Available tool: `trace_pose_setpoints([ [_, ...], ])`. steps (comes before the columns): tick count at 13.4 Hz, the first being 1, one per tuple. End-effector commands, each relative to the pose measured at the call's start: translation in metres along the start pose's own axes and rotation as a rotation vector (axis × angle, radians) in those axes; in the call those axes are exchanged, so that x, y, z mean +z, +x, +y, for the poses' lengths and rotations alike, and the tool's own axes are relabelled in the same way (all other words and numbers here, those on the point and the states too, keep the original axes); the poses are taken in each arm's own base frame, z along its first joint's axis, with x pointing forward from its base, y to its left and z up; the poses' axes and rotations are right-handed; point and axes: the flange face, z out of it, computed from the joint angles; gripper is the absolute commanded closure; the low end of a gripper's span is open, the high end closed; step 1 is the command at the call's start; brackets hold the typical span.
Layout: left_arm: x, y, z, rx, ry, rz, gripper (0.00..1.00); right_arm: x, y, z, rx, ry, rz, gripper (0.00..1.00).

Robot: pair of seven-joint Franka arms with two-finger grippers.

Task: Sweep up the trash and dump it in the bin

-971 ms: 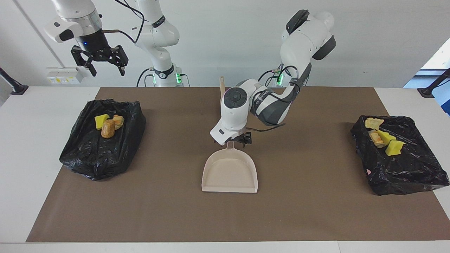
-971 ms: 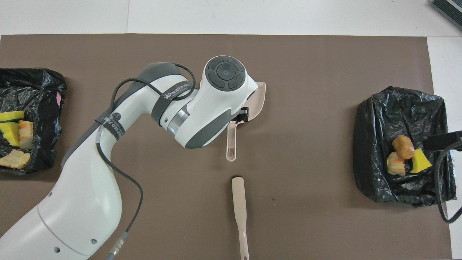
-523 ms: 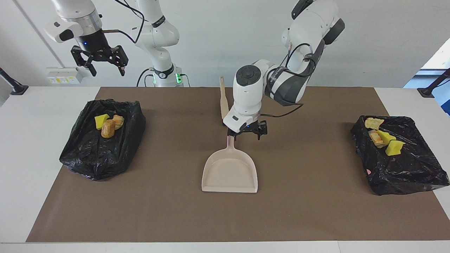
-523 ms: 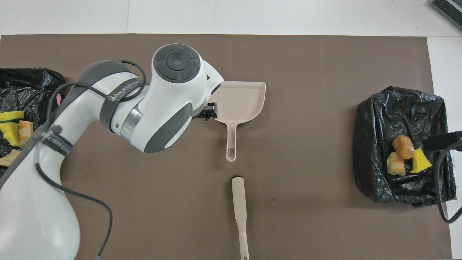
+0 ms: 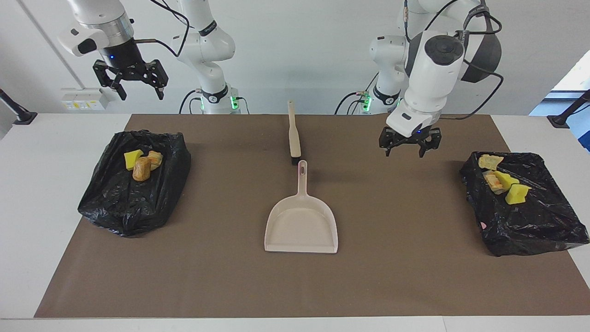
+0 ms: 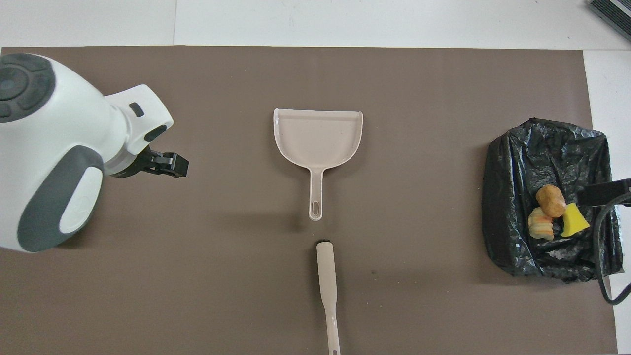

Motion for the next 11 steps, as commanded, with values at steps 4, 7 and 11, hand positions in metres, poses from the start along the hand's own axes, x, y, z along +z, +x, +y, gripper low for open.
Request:
trace_pose_setpoints([
  [4,-0.041,-0.037,-0.08,0.009,-0.059,0.035,0.0,-0.003,-0.002,0.0,-0.015,0.016,0.014,0.0],
  [7,-0.079,-0.044,-0.119,0.018,-0.085,0.077,0.0,-0.003,-0.002,0.0,-0.015,0.016,0.014,0.0],
  [11,-0.116,-0.049,-0.139,0.013,-0.068,0.107,0.0,-0.003,-0.002,0.0,-0.015,0.016,0.013,0.0],
])
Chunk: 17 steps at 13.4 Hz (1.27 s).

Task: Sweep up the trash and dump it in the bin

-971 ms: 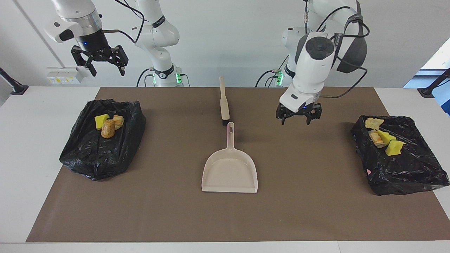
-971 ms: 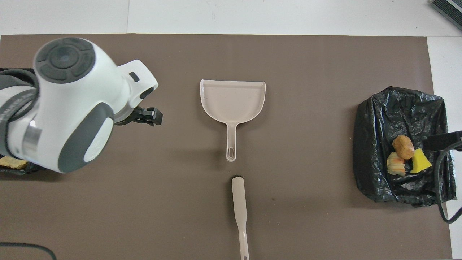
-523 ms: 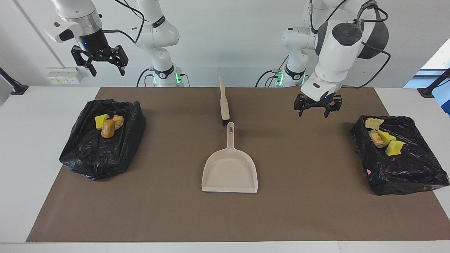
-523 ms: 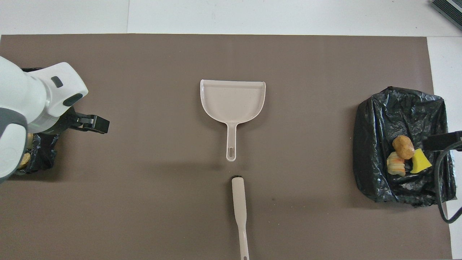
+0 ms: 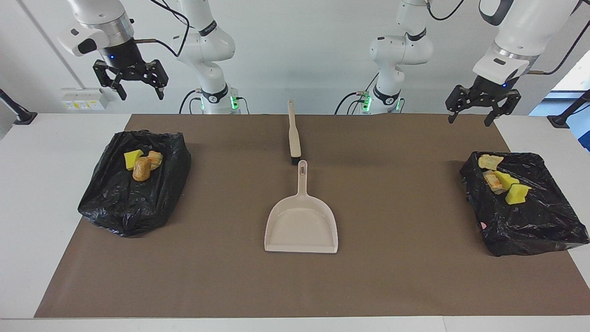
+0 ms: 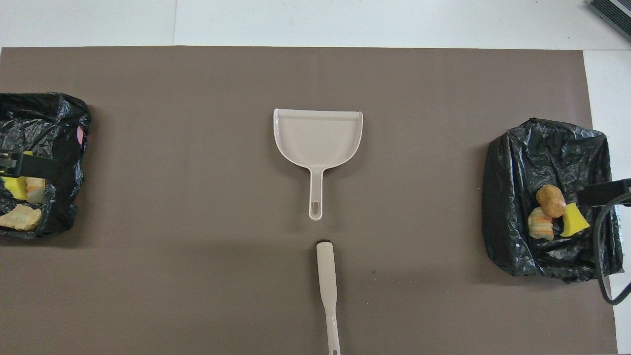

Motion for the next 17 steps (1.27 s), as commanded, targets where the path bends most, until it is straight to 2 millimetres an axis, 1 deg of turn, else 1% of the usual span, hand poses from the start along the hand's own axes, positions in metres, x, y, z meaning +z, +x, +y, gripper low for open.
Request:
trace_pose_setpoints([
  [1,-0.016,0.002,-0.01,-0.004,-0.007,-0.011,0.0,-0.003,-0.002,0.0,-0.014,0.016,0.014,0.0],
  [2,-0.017,0.006,-0.01,-0.002,-0.009,-0.023,0.0,-0.003,-0.002,0.0,-0.014,0.016,0.014,0.0],
  [3,-0.025,0.009,-0.009,-0.001,-0.009,-0.023,0.0,-0.003,-0.002,0.0,-0.014,0.016,0.014,0.0],
  [5,-0.03,0.016,-0.006,0.005,-0.01,-0.045,0.0,-0.003,-0.002,0.0,-0.014,0.016,0.014,0.0],
  [7,-0.03,0.018,-0.009,-0.002,-0.014,-0.057,0.0,-0.003,-0.002,0.0,-0.014,0.016,0.014,0.0],
  [9,-0.031,0.017,-0.009,-0.002,-0.015,-0.055,0.0,-0.003,-0.002,0.0,-0.014,0.016,0.014,0.0],
  [10,-0.037,0.014,-0.008,0.0,-0.017,-0.038,0.0,-0.003,-0.002,0.0,-0.014,0.016,0.014,0.0],
  [11,-0.037,0.012,-0.007,0.001,-0.025,-0.038,0.0,-0.003,-0.002,0.0,-0.014,0.016,0.014,0.0],
  [12,-0.042,0.008,-0.008,0.0,-0.025,-0.035,0.0,-0.003,-0.002,0.0,-0.015,0.017,0.014,0.0],
  [17,-0.037,0.005,-0.004,0.0,-0.029,-0.054,0.0,-0.003,-0.002,0.0,-0.014,0.016,0.013,0.0],
])
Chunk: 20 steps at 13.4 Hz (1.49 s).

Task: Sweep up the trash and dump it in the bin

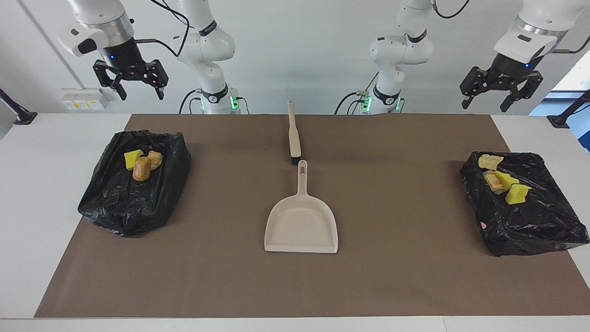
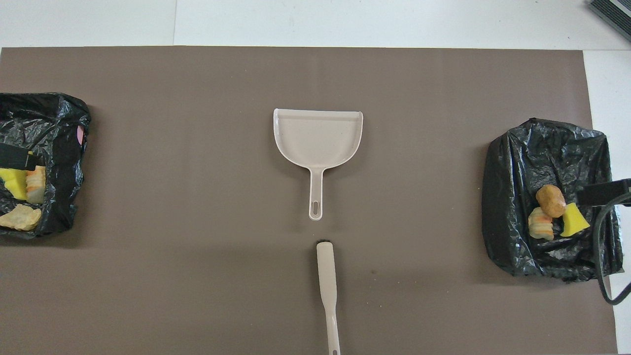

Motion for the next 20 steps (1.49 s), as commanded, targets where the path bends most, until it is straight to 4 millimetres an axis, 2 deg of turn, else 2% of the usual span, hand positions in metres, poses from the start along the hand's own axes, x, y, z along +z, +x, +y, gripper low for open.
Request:
trace_pose_setpoints([
  [1,-0.001,-0.008,0.003,0.006,-0.023,-0.031,0.0,-0.003,-0.002,0.0,-0.014,0.015,0.014,0.0],
  [4,0.004,-0.02,0.003,-0.005,-0.027,-0.051,0.0,-0.003,-0.002,-0.001,-0.016,0.015,0.014,0.0],
  [8,0.004,-0.019,-0.004,-0.044,-0.016,-0.037,0.0,-0.003,-0.002,0.0,-0.014,0.015,0.014,0.0],
  [20,0.004,-0.019,-0.005,-0.081,0.017,-0.041,0.0,-0.003,-0.002,0.0,-0.014,0.015,0.014,0.0],
])
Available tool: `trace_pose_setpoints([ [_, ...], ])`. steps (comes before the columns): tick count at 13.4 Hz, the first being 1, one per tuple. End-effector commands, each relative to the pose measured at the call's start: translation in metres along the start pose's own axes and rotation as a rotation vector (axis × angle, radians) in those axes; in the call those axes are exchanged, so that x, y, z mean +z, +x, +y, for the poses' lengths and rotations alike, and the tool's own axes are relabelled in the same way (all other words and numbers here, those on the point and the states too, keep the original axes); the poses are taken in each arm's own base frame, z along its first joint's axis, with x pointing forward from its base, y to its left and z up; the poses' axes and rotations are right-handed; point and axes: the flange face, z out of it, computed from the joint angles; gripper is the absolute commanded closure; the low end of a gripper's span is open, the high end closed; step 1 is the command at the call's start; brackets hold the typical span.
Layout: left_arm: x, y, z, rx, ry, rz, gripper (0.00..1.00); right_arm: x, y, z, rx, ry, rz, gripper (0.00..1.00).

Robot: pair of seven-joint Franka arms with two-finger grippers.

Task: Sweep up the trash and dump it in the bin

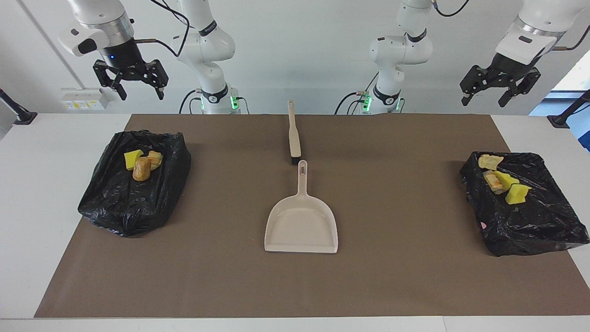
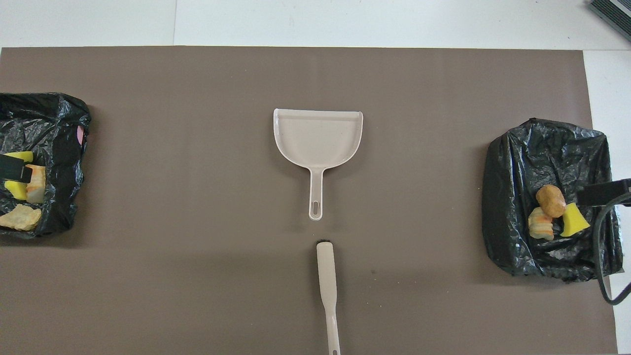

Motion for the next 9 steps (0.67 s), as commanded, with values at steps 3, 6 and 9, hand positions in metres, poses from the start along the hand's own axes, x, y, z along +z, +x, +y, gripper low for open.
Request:
trace_pose_setpoints([
  [3,-0.0006,-0.007,0.0041,-0.004,0.012,0.006,0.0,-0.003,-0.002,-0.0007,-0.016,0.015,0.014,0.0],
  [6,-0.0007,-0.0066,0.0064,0.003,0.006,0.008,0.0,-0.003,-0.0021,0.0001,-0.014,0.015,0.014,0.0],
  [9,-0.0009,-0.0064,0.0068,0.008,0.004,0.01,0.0,-0.0022,-0.0015,0.0001,-0.014,0.015,0.012,0.0],
])
